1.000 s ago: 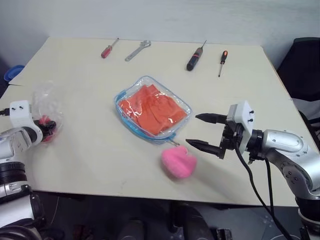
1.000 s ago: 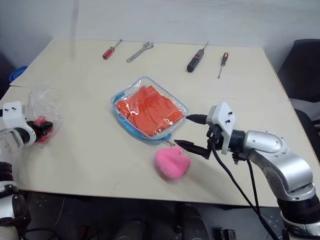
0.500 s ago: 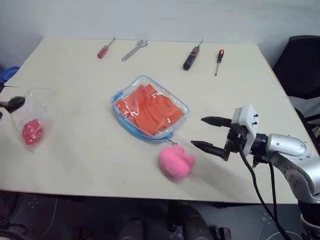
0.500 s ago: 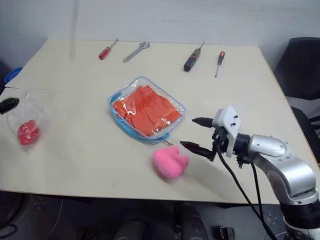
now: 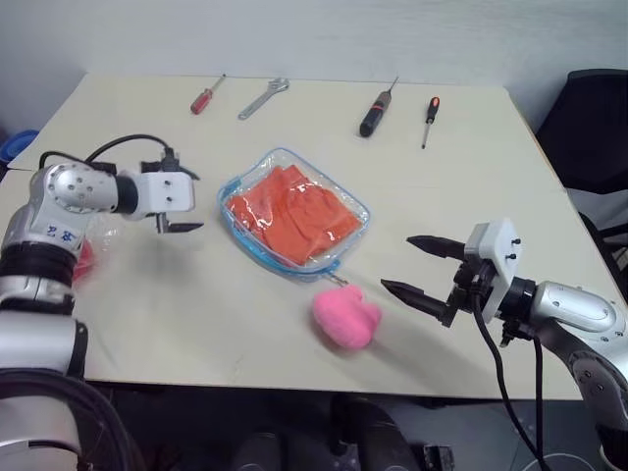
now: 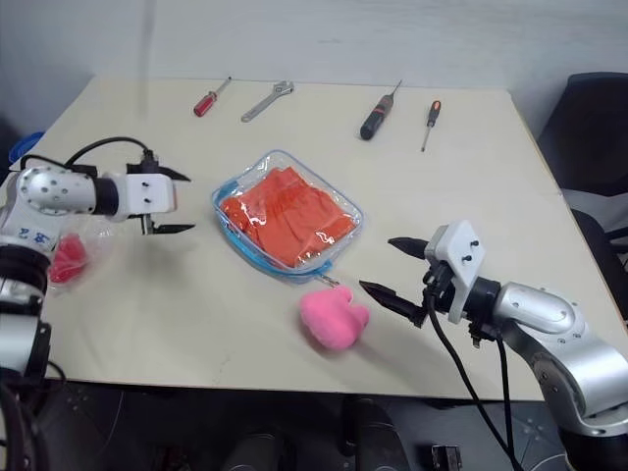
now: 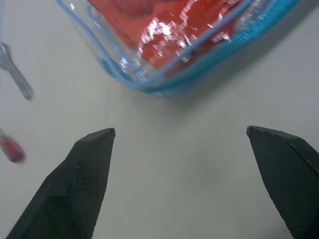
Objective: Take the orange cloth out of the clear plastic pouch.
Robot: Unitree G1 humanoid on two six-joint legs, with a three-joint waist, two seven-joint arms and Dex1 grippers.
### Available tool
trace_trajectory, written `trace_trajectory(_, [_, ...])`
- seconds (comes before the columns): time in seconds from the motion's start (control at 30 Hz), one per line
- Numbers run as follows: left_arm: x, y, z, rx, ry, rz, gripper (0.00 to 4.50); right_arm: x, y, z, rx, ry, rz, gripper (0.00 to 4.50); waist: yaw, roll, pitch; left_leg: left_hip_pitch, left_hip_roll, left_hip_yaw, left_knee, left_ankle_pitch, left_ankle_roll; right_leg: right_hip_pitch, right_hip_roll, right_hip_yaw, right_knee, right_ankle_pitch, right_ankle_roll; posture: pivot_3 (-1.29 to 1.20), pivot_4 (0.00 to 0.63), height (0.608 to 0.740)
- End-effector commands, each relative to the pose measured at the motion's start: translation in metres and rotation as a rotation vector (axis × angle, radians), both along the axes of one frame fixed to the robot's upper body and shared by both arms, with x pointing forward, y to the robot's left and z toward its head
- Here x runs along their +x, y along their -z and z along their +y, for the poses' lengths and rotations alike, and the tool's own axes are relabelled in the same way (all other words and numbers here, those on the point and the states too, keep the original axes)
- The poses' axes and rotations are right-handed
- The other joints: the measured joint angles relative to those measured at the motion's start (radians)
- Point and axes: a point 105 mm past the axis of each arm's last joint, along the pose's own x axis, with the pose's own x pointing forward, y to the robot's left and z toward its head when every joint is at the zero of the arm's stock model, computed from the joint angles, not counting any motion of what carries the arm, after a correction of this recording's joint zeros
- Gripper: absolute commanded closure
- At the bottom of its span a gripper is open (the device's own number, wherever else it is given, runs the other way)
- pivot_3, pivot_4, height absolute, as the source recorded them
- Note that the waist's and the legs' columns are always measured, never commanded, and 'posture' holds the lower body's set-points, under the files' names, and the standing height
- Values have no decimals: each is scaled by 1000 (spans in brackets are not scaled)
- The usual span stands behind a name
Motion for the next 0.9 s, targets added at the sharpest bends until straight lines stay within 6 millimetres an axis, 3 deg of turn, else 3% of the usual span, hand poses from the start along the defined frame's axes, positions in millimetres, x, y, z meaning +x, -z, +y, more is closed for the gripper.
trace_trajectory(0.03, [4,3,1,70,15,-27,38,-7,-9,-3,14,29,-43,0,0,0,0,0,0,0,0,0,0,0,0,0,0,0,0,0,150,740])
trace_trajectory(0.4, [24,20,-36,109,33,-34,38,-11,-11,-10,4,73,-64,0,4,-2,0,0,0,-1,0,0,2,0,-1,-2,1,0,0,0,150,740])
trace_trajectory(0.5, [24,32,-35,130,26,-18,600,-13,-10,-10,0,70,-62,0,1,-2,0,0,0,-1,0,0,2,0,-1,-2,1,0,0,0,150,740])
trace_trajectory(0.63, [24,45,-29,150,-1,-4,1908,-14,-12,-13,-17,63,-65,0,0,-2,0,2,1,0,0,0,2,0,0,-2,2,0,0,0,150,740])
trace_trajectory(0.8, [21,48,-30,107,5,23,3518,-11,-17,-16,-17,65,-74,0,3,-2,0,2,2,0,0,0,2,1,-1,-2,2,0,0,0,150,740])
trace_trajectory(0.9, [15,56,-35,40,9,142,4429,-11,-15,-13,-19,53,-70,0,2,-2,0,2,1,0,0,0,2,1,-1,-2,2,0,0,0,150,740])
